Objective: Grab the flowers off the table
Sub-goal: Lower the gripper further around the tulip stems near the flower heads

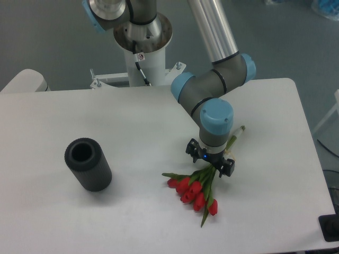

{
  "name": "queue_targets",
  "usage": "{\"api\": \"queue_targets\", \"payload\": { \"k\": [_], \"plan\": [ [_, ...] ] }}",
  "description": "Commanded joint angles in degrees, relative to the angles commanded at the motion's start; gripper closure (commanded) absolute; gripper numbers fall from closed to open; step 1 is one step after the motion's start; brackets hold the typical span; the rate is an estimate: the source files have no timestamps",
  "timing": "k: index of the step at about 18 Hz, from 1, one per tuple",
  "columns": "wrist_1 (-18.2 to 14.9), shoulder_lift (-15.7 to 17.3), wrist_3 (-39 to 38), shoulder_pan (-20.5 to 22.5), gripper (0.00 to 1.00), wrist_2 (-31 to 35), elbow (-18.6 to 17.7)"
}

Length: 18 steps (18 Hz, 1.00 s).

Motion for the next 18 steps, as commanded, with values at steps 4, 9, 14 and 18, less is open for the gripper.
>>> {"api": "queue_targets", "payload": {
  "k": [4,9,14,18],
  "plan": [
    [0.35,-0.18,-0.09,0.00,0.00,0.00,0.00],
    [1.14,-0.53,-0.35,-0.18,0.00,-0.09,-0.09],
    [1.67,-1.06,-1.40,-0.70,0.00,-0.09,-0.09],
    [2.46,-1.32,-1.93,-1.40,0.00,-0.09,0.00]
  ]
}}
